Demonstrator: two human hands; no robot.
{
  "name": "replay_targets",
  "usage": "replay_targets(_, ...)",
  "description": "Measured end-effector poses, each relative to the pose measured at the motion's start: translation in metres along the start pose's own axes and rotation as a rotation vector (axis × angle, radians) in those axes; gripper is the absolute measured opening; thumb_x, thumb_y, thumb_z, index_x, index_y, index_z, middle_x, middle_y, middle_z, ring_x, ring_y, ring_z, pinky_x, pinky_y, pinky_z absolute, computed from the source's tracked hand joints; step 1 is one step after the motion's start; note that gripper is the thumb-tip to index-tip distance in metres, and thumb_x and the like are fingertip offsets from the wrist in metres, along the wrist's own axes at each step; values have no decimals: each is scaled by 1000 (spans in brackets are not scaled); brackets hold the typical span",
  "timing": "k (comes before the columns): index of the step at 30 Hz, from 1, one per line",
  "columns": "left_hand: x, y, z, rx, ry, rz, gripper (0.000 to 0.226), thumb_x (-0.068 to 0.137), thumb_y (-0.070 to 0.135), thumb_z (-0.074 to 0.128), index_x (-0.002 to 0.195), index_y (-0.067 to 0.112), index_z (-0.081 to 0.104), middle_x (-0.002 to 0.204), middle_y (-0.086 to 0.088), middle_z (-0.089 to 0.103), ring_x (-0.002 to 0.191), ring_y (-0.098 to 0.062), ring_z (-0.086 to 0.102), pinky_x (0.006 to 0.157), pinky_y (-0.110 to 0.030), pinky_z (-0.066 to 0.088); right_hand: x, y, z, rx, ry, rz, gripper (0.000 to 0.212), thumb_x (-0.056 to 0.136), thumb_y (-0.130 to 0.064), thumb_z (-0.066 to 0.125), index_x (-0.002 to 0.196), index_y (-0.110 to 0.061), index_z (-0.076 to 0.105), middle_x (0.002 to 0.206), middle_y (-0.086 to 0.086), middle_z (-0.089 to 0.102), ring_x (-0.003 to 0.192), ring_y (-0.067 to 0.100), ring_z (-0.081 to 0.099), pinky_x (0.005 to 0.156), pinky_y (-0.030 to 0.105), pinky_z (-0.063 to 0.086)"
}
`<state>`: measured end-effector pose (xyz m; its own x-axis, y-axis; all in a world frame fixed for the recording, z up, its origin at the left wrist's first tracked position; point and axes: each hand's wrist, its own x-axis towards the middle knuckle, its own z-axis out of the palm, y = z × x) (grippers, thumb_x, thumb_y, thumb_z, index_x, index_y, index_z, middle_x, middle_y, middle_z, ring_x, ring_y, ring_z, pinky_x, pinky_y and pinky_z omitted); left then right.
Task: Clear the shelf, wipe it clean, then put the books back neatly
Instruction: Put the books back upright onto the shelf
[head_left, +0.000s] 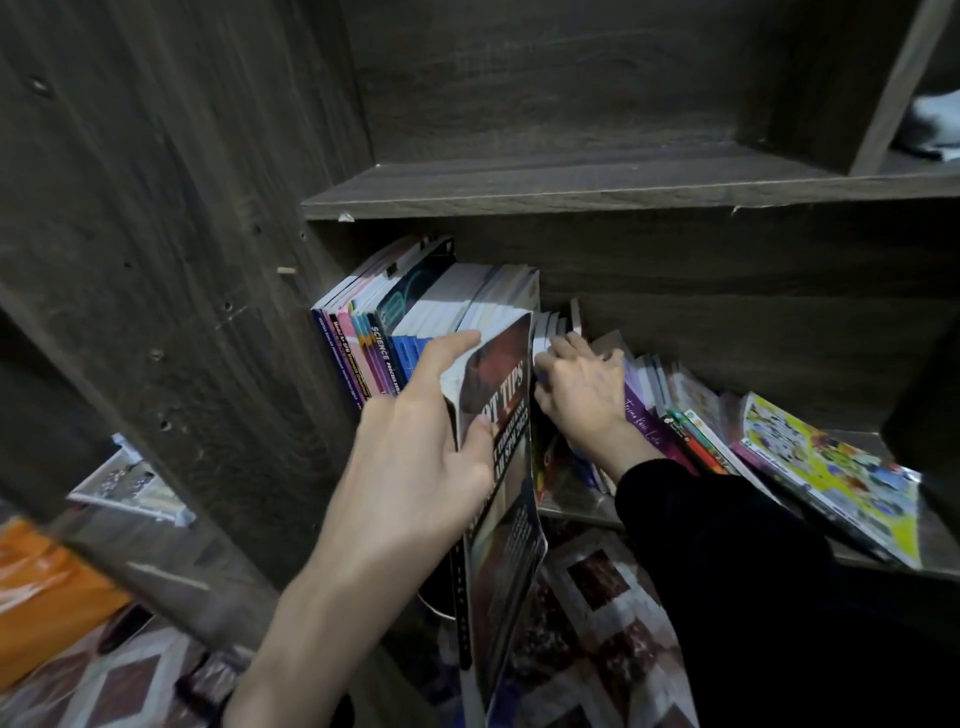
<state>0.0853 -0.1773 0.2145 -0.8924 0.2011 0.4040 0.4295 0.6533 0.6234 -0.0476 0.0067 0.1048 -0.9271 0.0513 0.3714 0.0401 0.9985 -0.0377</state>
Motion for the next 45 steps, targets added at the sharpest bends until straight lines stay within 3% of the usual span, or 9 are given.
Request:
replay_targets(9, 57, -4, 37, -3, -10, 20, 51, 84, 7, 59, 132, 23, 47, 60, 1, 51, 59, 15, 48, 57, -9, 37, -10, 21, -13, 73, -5, 45, 26, 88, -30, 56, 112, -22, 65, 147, 0, 41, 140, 15, 27, 101, 46, 31)
replay_targets(14, 96, -22, 79, -19, 17, -27, 54, 86, 5, 56, 136, 19, 42, 69, 0, 50, 55, -8, 47, 54, -34, 42, -14, 29, -21, 90, 4, 55, 24, 89, -30, 57, 110, -21, 67, 148, 1, 39, 141, 14, 26, 105, 46, 29)
replay_targets(20, 100, -49, 136, -74, 130, 8, 51, 96, 9, 52, 142, 20, 34, 54, 3, 42, 46, -10, 42, 50, -26, 30, -14, 29, -20, 80, 0, 63, 24, 89, -30, 57, 109, -21, 67, 150, 1, 37, 143, 14, 23, 104, 45, 30)
replay_targets(25, 89, -59, 169, -89, 125, -119, 55, 96, 16, 54, 142, 22, 25, 63, -1, 51, 58, -25, 58, 51, -36, 44, -12, 29, -17, 74, 18, 49, 23, 89, -30, 56, 109, -21, 66, 147, 1, 40, 141, 14, 24, 100, 43, 31)
replay_targets(30, 37, -77, 175, -323, 215, -27, 63, 93, 15, 60, 147, 21, 28, 125, -13, 56, 106, -15, 56, 91, -30, 48, -9, 19, -5, 118, -27, -72, 30, 91, -26, 54, 120, -24, 60, 150, 3, 36, 142, 15, 22, 100, 42, 27)
replay_targets(33, 11, -108, 188, -67, 356, -19, 69, 82, 16, 73, 142, 9, 38, 122, -18, 49, 110, -26, 47, 97, -34, 35, -25, 16, 5, 307, 77, -121, 48, 86, -19, 60, 133, -24, 52, 150, 9, 34, 141, 24, 24, 109, 43, 23)
replay_targets(36, 18, -127, 196, 92, 315, -132, 97, 70, 31, 82, 146, 13, 25, 129, -24, 42, 115, -38, 43, 100, -46, 35, -73, 15, 31, 493, 374, 43, 37, 81, -9, 56, 117, -13, 57, 111, 9, 56, 104, 25, 51, 86, 40, 46)
replay_targets(41, 31, -152, 200, 220, 227, -58, 109, 74, 51, 68, 150, 26, -6, 155, -24, 10, 142, -40, 13, 112, -50, 16, -125, 18, 95, 746, -234, 210, 57, 87, -4, 54, 140, -22, 45, 137, 0, 51, 126, 19, 49, 105, 29, 38)
replay_targets(45, 20, -167, 213, 57, 201, 81, 78, 98, 34, 43, 151, 15, -11, 159, -7, -10, 147, -15, -10, 117, -46, 7, -110, 7, 121, 885, -470, 267, 80, 86, -8, 63, 150, -34, 22, 138, 2, 52, 120, 17, 53, 103, 26, 41)
